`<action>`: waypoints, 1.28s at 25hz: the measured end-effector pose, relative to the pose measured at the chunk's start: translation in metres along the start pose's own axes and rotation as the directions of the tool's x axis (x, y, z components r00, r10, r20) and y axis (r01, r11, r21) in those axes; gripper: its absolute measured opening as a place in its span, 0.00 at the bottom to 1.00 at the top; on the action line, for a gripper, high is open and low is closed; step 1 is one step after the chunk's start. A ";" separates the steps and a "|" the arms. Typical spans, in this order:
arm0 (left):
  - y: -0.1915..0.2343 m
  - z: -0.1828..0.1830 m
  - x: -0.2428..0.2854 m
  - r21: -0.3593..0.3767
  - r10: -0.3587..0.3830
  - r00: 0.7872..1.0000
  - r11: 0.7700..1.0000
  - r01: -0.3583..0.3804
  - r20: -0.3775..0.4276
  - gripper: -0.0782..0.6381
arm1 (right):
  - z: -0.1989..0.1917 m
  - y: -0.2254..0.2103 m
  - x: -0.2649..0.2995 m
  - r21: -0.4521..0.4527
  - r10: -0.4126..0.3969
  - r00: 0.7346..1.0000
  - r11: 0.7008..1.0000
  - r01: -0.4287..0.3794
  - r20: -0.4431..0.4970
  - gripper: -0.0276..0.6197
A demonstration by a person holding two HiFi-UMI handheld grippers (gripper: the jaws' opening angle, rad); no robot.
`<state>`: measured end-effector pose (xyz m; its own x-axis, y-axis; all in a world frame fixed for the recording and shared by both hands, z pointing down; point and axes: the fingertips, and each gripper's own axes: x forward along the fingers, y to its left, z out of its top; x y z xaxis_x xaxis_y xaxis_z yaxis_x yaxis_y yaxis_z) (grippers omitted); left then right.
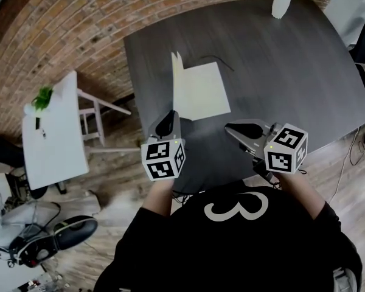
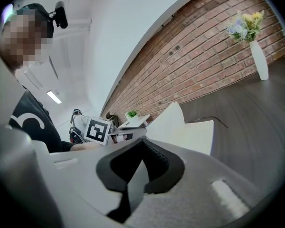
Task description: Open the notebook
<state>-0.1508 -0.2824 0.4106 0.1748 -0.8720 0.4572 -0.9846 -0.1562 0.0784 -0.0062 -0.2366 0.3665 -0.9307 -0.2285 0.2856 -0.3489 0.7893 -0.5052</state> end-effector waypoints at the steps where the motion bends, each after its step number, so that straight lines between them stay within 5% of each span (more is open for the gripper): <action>1: 0.006 -0.003 -0.002 -0.027 0.000 1.000 1.000 0.000 0.000 0.15 | 0.000 0.002 0.003 0.000 -0.002 1.000 1.000 0.002 -0.005 0.05; 12: 0.068 -0.052 -0.009 -0.267 0.003 1.000 0.964 -0.008 -0.020 0.16 | -0.015 0.019 0.035 -0.006 -0.006 0.999 1.000 0.005 -0.043 0.04; 32: 0.083 -0.136 0.004 -0.413 -0.053 0.974 0.910 -0.044 -0.221 0.22 | -0.045 0.031 0.025 0.032 -0.046 0.999 0.998 0.047 -0.027 0.05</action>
<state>-0.2326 -0.2354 0.5393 0.2219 -0.7387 0.6364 -0.9045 0.0878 0.4173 -0.0359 -0.1925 0.3942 -0.9105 -0.2492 0.3300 -0.3953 0.7591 -0.5173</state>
